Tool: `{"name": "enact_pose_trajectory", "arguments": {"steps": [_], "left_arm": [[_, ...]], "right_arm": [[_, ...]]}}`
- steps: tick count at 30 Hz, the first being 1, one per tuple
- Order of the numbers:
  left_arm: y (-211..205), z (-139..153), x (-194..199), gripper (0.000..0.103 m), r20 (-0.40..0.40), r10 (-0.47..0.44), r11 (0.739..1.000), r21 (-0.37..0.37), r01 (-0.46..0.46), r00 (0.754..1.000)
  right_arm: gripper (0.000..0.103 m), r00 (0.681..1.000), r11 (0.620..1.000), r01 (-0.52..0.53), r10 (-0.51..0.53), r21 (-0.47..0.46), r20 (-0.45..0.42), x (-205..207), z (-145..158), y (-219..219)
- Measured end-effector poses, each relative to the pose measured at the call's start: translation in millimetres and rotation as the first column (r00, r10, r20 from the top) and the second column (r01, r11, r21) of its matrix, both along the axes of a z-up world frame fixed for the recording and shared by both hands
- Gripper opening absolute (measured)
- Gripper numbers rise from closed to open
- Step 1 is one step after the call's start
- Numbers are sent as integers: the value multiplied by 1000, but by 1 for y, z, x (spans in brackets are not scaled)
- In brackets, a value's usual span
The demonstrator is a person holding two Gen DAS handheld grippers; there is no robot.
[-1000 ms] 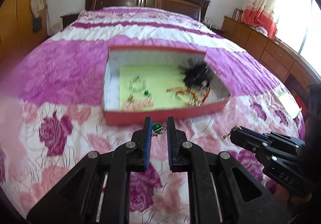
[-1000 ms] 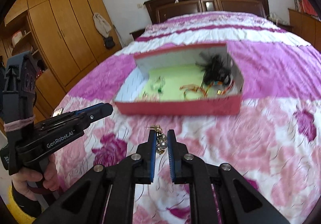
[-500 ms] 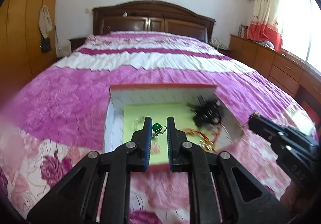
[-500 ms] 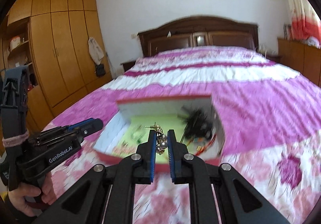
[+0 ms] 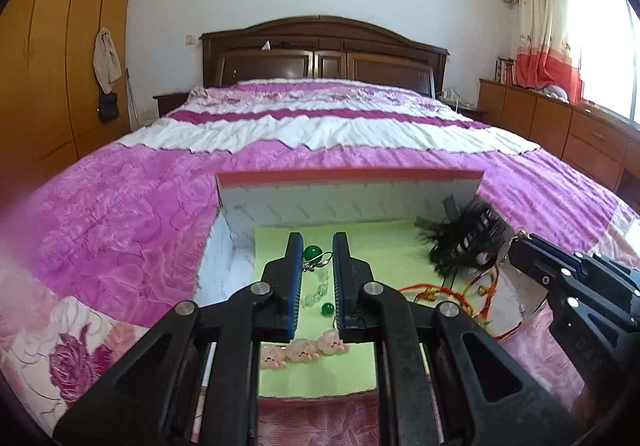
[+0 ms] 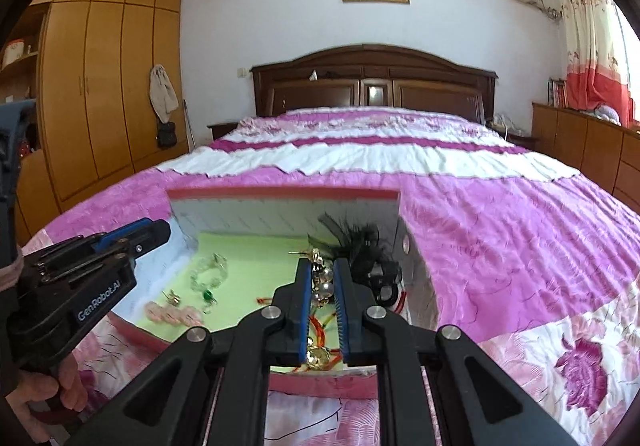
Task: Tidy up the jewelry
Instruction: 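Lower both held earrings into the box and open both tools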
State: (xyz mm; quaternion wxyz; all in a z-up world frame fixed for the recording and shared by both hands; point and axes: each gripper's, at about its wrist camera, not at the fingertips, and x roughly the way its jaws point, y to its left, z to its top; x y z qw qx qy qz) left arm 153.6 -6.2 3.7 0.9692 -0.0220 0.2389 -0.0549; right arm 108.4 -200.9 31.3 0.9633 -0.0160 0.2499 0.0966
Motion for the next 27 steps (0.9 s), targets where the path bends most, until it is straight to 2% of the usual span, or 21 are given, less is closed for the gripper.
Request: {"name": "enact_pose_trajectory", "arguments": {"steps": [10,14,15,18,27], "left_arm": [[5,-25,19,6,-130,-5,999,-42,0,992],[5,-30,24,7,-172,-15,998,-58,5,985],[5,-30,24,9,-180,-16,998,-60,6,984],[6,-31,24,16,-199,-12,998,-65,0,980],[9,-12,-2,24,-163,-11,998,-59,1,987]], "right_arm": [[13,993,1000,31,-30,8,-117,21,-29,-5],[13,992,999,32,-30,11,-124,21,-31,-6],[14,992,999,33,-31,10,-126,22,-31,-6],[28,992,999,32,-31,12,-126,21,-29,-6],[39,996,996,49,-43,73,-82,1,-7,-13]]}}
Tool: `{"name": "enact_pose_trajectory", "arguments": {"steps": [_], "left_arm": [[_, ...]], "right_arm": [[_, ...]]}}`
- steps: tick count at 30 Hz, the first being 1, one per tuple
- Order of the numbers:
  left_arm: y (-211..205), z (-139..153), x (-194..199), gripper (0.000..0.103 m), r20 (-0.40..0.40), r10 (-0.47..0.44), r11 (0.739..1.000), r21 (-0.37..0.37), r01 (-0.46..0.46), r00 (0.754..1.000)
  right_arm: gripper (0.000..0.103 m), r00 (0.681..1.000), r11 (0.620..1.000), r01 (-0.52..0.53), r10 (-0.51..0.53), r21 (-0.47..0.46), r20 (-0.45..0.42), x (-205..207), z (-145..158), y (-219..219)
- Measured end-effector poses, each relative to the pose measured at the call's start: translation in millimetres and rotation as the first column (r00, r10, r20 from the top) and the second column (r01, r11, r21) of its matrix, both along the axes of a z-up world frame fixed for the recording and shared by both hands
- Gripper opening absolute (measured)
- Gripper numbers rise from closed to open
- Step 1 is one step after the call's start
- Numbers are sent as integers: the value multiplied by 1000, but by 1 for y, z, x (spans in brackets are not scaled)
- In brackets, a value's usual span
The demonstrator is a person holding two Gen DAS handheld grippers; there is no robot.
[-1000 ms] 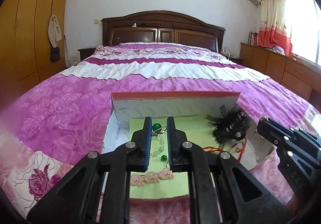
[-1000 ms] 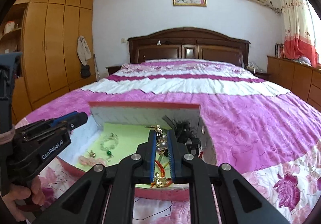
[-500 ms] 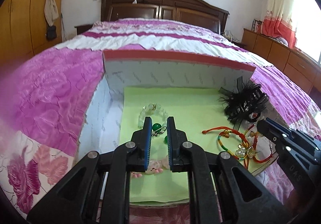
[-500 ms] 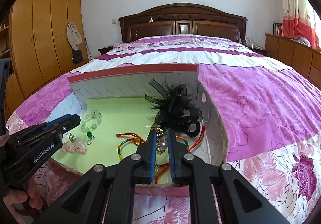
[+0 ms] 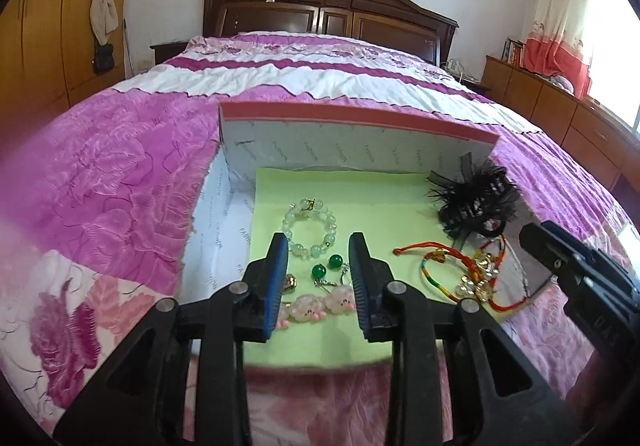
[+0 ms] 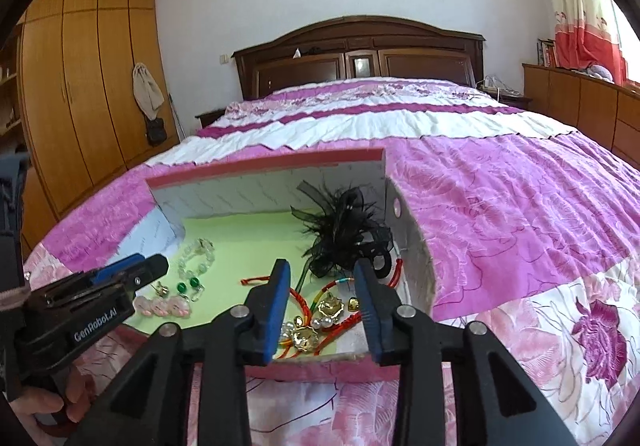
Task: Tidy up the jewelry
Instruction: 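Lower both held earrings into the box and open both tools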
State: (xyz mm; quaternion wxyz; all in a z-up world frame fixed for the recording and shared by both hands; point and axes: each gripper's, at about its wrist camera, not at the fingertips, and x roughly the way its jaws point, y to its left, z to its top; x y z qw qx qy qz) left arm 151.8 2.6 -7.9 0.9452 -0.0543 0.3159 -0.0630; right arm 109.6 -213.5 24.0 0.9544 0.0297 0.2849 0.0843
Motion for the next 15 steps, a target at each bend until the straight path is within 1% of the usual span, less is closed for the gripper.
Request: {"name": "enact_pose_trajectory", "arguments": {"steps": [8,11,15], "left_arm": [[8,20,-29,37,33,11,1000,-8,-10,999],[9,25,-45,44,59,13,1000,10,-14,998],[8,24,-64,51,85,10,1000,17,-11,996]], "right_arm": [[46,998,1000,-10,9,28,66,-34,26,2],[49,995,1000,-6,4,18,101,-49,29,5],[53,992,1000,11,-11,0,125,-66,26,7]]}}
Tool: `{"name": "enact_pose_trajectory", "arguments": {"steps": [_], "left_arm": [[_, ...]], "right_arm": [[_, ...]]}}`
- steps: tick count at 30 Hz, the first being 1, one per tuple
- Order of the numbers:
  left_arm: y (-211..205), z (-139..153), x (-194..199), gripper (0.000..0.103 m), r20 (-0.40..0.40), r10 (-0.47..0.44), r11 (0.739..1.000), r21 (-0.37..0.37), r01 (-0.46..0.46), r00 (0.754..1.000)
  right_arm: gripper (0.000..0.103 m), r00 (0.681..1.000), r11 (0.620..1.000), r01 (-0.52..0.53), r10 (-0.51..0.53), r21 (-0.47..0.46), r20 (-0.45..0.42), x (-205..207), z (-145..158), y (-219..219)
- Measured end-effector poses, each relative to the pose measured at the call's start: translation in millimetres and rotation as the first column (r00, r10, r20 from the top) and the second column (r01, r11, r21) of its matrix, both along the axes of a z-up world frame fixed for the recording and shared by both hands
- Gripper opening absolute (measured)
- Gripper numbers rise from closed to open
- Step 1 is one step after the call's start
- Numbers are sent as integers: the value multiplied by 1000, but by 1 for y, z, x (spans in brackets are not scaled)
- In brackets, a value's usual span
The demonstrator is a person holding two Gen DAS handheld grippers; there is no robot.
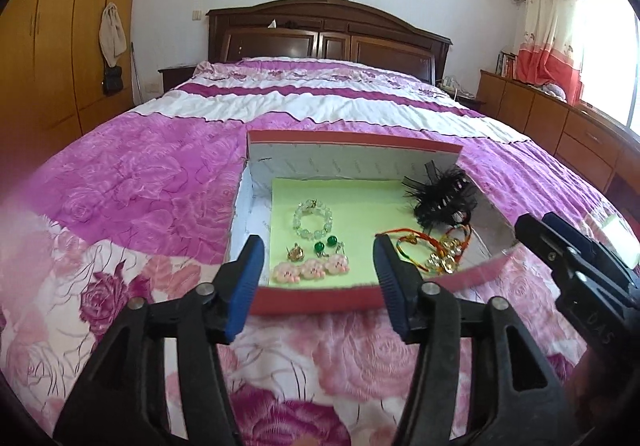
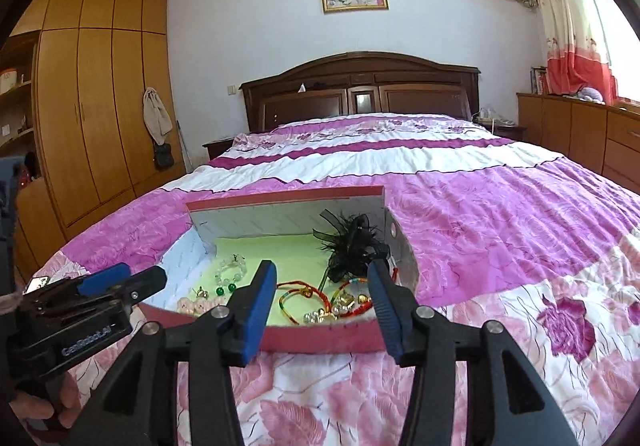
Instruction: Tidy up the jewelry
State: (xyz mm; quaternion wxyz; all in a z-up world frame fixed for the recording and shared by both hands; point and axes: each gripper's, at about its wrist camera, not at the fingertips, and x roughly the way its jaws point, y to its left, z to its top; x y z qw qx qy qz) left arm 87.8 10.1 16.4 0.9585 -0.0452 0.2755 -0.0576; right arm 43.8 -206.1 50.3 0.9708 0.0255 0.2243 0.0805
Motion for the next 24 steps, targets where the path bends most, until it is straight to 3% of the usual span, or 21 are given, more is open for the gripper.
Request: {"name": "enact_pose_trajectory", "arguments": {"steps": [10,24], "left_arm": [[0,-22,-26,60,25,33,999,4,-33,999],[4,-31,-26,62,18,74,997,-1,-74,997]], "right_arm": [[92,989,996,79,-74,-29,128,-44,-11,-1],[92,993,995,95,-92,-32,67,-36,-27,-5]]}}
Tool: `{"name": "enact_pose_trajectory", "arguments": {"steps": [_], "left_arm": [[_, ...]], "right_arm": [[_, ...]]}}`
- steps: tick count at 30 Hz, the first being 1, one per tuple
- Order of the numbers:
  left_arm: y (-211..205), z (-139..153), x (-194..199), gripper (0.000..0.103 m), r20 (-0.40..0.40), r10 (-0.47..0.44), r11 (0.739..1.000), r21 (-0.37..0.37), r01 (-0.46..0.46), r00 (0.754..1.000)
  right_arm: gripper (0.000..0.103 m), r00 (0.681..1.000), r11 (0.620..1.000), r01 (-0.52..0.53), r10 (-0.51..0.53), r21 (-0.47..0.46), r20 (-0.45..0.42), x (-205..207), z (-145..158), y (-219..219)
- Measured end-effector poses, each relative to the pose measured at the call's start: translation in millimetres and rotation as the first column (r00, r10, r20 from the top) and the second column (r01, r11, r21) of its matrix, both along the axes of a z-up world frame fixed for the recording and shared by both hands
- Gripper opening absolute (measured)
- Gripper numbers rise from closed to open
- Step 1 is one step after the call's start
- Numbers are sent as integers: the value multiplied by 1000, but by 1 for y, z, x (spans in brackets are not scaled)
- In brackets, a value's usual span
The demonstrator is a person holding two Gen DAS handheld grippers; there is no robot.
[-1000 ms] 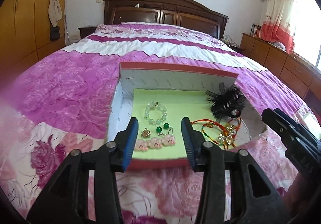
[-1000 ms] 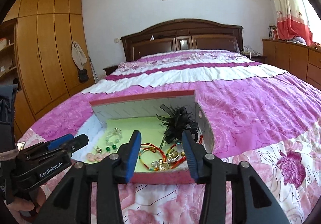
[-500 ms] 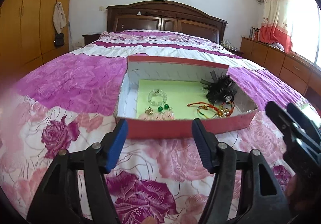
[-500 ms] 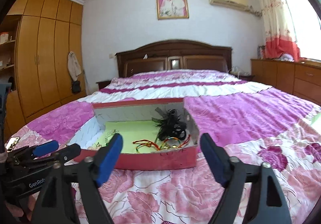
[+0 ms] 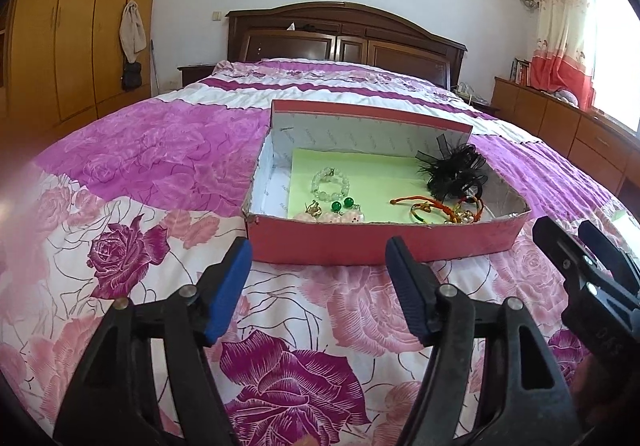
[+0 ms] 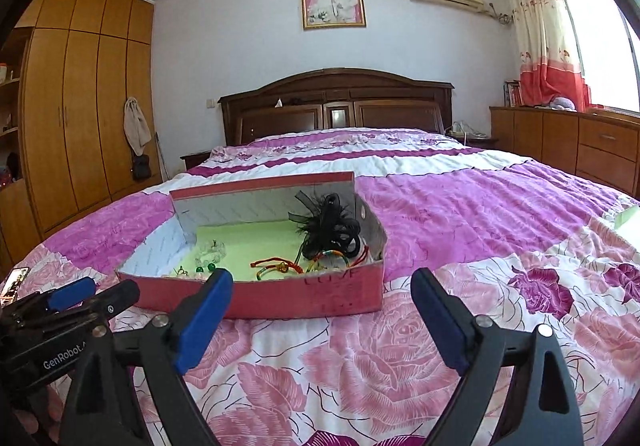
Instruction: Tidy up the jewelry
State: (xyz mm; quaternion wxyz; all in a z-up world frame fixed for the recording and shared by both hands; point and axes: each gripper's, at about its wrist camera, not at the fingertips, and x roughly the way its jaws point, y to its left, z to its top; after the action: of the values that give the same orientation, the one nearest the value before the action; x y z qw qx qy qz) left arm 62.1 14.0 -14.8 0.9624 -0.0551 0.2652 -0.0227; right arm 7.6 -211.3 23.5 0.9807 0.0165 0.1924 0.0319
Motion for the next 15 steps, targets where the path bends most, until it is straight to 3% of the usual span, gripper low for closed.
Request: {"name": "enact_pose_trajectory", "arguments": {"steps": [15], "left_arm": [[-3,-2,-1,62,2,-1,1000,22,1,1000]], "right_arm": [[92,1000,1000,2,-2,-1,-26,3,-4,1]]}}
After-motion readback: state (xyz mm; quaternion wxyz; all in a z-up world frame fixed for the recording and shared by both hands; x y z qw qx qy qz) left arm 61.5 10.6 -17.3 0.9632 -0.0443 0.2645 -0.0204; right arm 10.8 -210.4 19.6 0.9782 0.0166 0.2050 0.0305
